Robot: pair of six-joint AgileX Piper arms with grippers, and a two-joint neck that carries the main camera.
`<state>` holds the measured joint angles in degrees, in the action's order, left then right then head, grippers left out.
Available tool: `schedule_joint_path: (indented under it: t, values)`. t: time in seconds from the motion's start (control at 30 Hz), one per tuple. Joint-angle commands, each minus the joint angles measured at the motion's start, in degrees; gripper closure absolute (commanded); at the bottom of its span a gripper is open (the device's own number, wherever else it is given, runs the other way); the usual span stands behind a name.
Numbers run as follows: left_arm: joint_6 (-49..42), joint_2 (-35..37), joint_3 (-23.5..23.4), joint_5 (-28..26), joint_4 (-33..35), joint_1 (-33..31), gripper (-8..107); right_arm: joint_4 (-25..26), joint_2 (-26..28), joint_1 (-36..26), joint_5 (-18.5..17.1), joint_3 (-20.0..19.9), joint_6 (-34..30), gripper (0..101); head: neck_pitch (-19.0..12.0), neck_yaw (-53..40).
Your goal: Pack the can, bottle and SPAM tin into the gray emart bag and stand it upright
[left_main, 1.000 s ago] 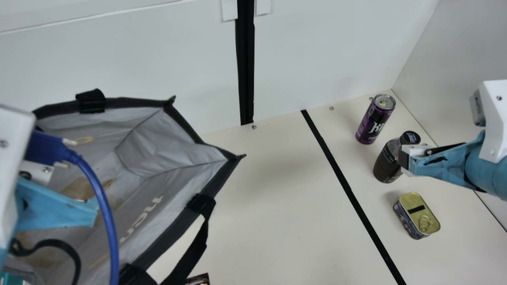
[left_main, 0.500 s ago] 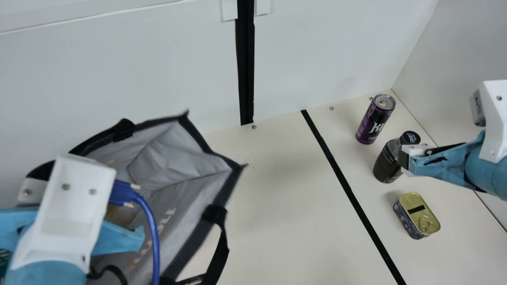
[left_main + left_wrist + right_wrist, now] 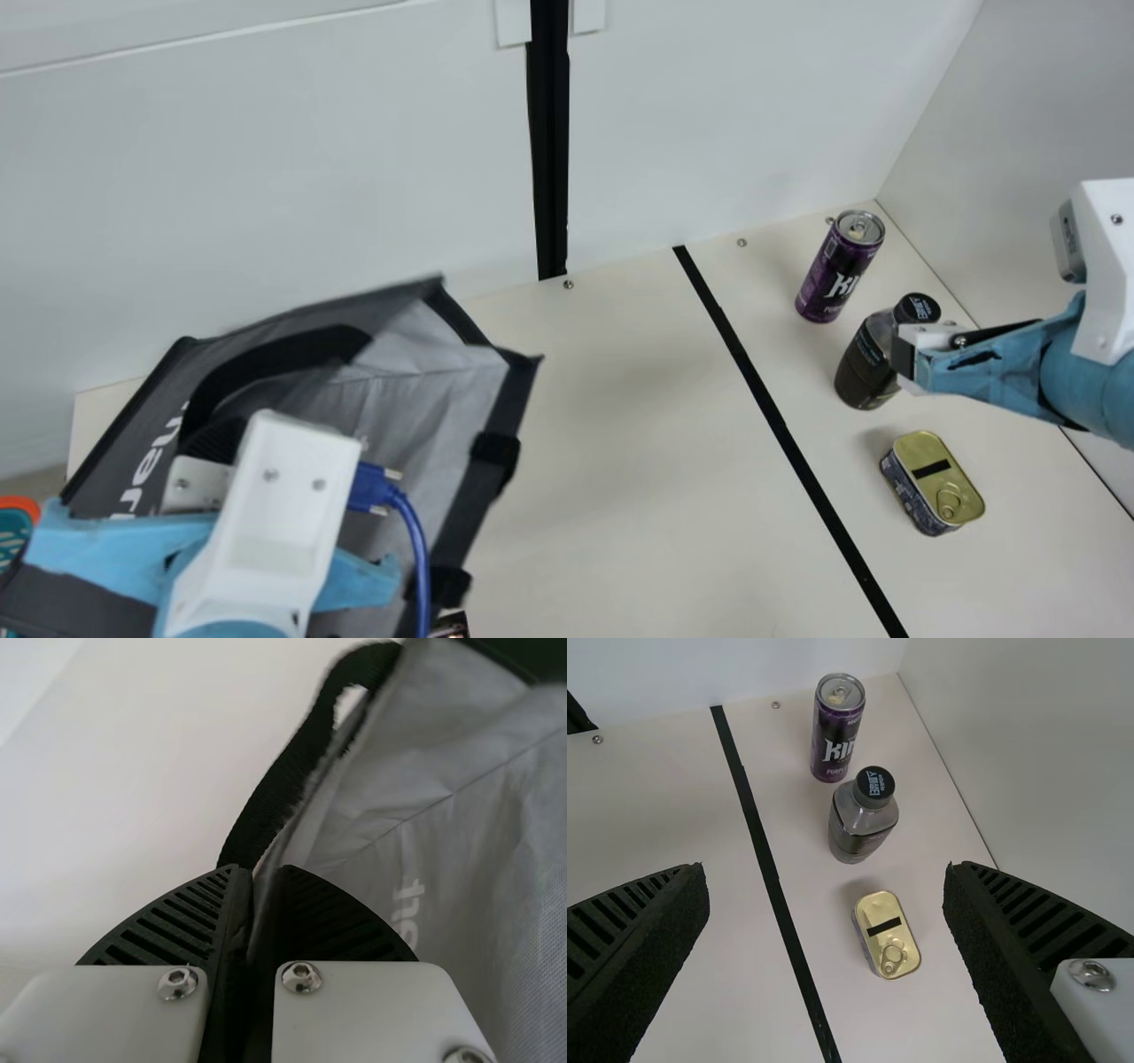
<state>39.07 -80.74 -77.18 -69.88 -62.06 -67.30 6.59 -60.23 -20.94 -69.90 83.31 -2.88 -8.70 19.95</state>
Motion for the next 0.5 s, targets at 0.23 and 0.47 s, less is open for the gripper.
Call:
schedule_joint_path:
  t: [0.23, 0.47]
  values:
    - [5.60, -1.46, -0.94, -0.02, 5.48, -2.88, 107, 0.00, 0.00, 0.00, 0.00, 0.00, 0.00, 6, -1.30, 0.05]
    - [8.33, -1.65, -3.05, 0.57, 11.24, -4.11, 107, 0.00, 0.00, 0.00, 0.00, 0.00, 0.00, 6, -1.30, 0.05]
